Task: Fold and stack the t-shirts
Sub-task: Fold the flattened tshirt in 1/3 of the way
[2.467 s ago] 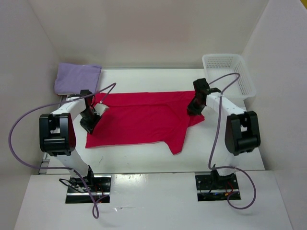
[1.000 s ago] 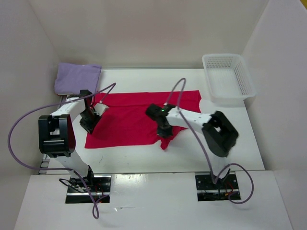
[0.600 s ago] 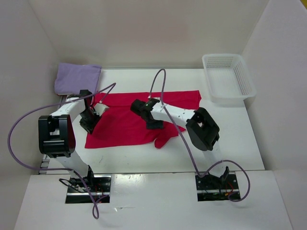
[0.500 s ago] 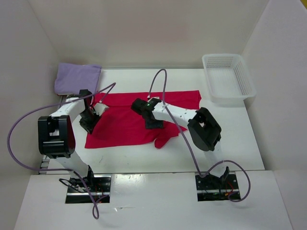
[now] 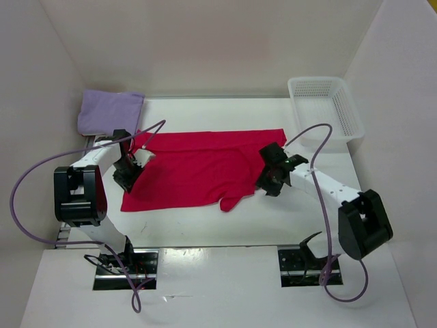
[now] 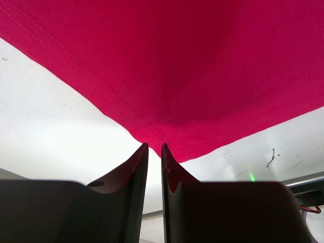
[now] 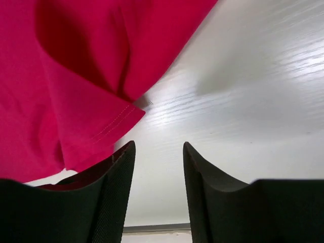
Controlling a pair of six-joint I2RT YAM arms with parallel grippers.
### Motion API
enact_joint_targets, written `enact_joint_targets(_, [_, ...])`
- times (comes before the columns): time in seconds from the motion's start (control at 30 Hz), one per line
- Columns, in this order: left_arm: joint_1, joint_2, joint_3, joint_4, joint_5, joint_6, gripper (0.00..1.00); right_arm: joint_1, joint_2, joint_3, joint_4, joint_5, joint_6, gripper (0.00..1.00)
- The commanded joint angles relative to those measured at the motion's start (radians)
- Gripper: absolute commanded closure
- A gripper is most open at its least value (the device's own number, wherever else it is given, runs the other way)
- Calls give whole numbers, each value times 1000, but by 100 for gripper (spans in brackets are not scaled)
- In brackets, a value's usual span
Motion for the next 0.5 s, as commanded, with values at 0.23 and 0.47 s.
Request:
enact_joint_targets(0.23, [13,-38,-12,-16,13,9,77,15,138,6,216,-80,-42,44])
enact_joint_targets(0.47, [13,-38,-21,-16,2,9,77,6,202,-3,271,-122,-73,43])
